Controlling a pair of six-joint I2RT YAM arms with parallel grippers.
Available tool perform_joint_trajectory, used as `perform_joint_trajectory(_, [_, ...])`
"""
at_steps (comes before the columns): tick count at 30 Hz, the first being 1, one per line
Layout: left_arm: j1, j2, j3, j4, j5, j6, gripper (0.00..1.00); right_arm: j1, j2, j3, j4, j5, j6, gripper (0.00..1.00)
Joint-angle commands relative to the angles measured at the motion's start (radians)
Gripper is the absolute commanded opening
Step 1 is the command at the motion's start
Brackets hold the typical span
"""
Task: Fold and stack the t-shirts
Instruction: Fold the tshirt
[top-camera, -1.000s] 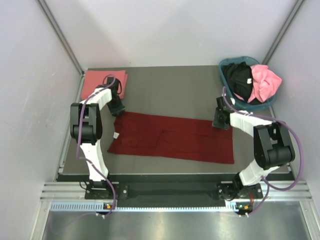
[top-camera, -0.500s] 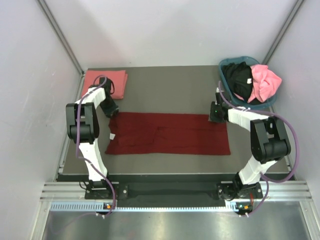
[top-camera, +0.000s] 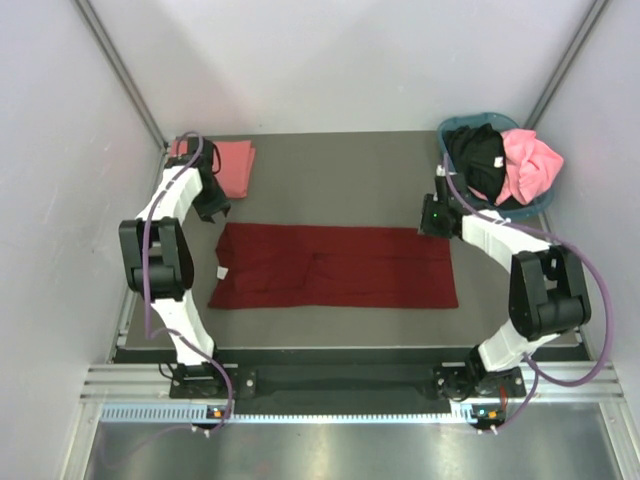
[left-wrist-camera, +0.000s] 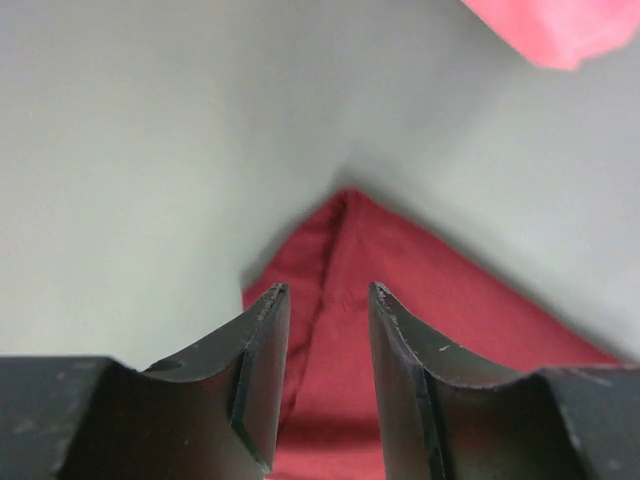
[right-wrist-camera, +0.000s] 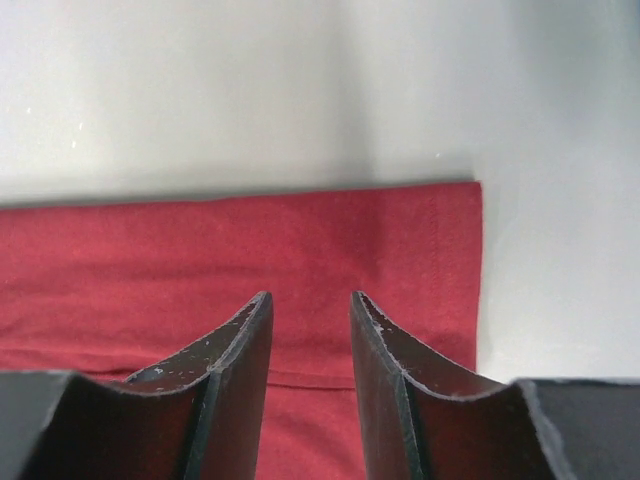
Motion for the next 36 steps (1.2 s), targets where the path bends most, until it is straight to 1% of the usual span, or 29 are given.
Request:
perform_joint_trajectory(1, [-0.066, -0.139, -0.053, -0.021, 0.011, 0.018, 0.43, 0.059, -0.034, -0.019, 0.01, -0.035, 0.033, 0.38])
perform_joint_trajectory(4, [-0.085, -0.198, -0.113, -0.005, 0.026, -0.01, 0.44, 0.164, -0.04, -0.036, 0.044, -0.019, 0.071, 0.39])
perform_joint_trajectory(5, [-0.085, -0.216, -0.136, 0.016, 0.113, -0.015, 0.44, 0.19, -0.037, -0.03, 0.057, -0.02, 0.076, 0.39])
perform_joint_trajectory(6, [-0.085, -0.23, -0.192, 0.062, 0.149, -0.025, 0.44, 0.236, -0.034, -0.022, 0.071, -0.02, 0.079, 0.4])
perform_joint_trajectory(8, [-0.085, -0.267, -0.255, 0.104, 0.23, -0.082, 0.44, 0.265, -0.003, 0.01, 0.099, -0.022, 0.086, 0.4])
perform_joint_trajectory(9, [-0.085, -0.278, -0.328, 0.128, 0.284, -0.102, 0.43, 0.279, 0.011, 0.021, 0.11, -0.023, 0.089, 0.4])
perform_joint_trajectory(10, [-0.085, -0.287, -0.361, 0.177, 0.295, -0.137, 0.43, 0.284, 0.026, 0.033, 0.129, -0.026, 0.089, 0.4])
perform_joint_trajectory(11, [-0.086, -0.295, -0.419, 0.191, 0.298, -0.156, 0.43, 0.284, 0.064, 0.064, 0.128, -0.025, 0.088, 0.39])
perform_joint_trajectory(15, [-0.103, -0.278, -0.49, 0.248, 0.292, -0.199, 0.43, 0.282, 0.149, 0.131, 0.055, 0.024, 0.091, 0.36])
perform_joint_trajectory(17, [-0.118, -0.253, -0.492, 0.256, 0.264, -0.214, 0.43, 0.276, 0.154, 0.107, 0.053, 0.05, 0.112, 0.35])
perform_joint_trajectory(21, [-0.16, -0.214, -0.474, 0.286, 0.228, -0.232, 0.43, 0.222, 0.14, 0.05, 0.057, 0.05, 0.141, 0.35])
perform_joint_trajectory(23, [-0.201, -0.177, -0.455, 0.297, 0.211, -0.239, 0.42, 0.202, 0.123, 0.02, 0.048, 0.063, 0.145, 0.34])
perform_joint_trajectory(26, [-0.258, -0.103, -0.374, 0.283, 0.179, -0.243, 0.42, 0.169, 0.07, -0.042, 0.042, 0.093, 0.151, 0.34])
perform_joint_trajectory(31, [-0.339, 0.016, -0.274, 0.254, 0.163, -0.262, 0.42, 0.113, -0.024, -0.138, 0.012, 0.155, 0.166, 0.34])
perform_joint_trajectory(32, [-0.35, 0.033, -0.23, 0.251, 0.163, -0.262, 0.42, 0.103, -0.067, -0.174, 0.008, 0.17, 0.168, 0.34])
perform_joint_trajectory(33, [-0.359, 0.05, -0.205, 0.243, 0.125, -0.26, 0.42, 0.078, -0.092, -0.192, 0.005, 0.178, 0.172, 0.34])
perform_joint_trajectory(36, [-0.387, 0.125, -0.109, 0.217, 0.128, -0.249, 0.42, 0.038, -0.191, -0.258, -0.015, 0.204, 0.172, 0.34])
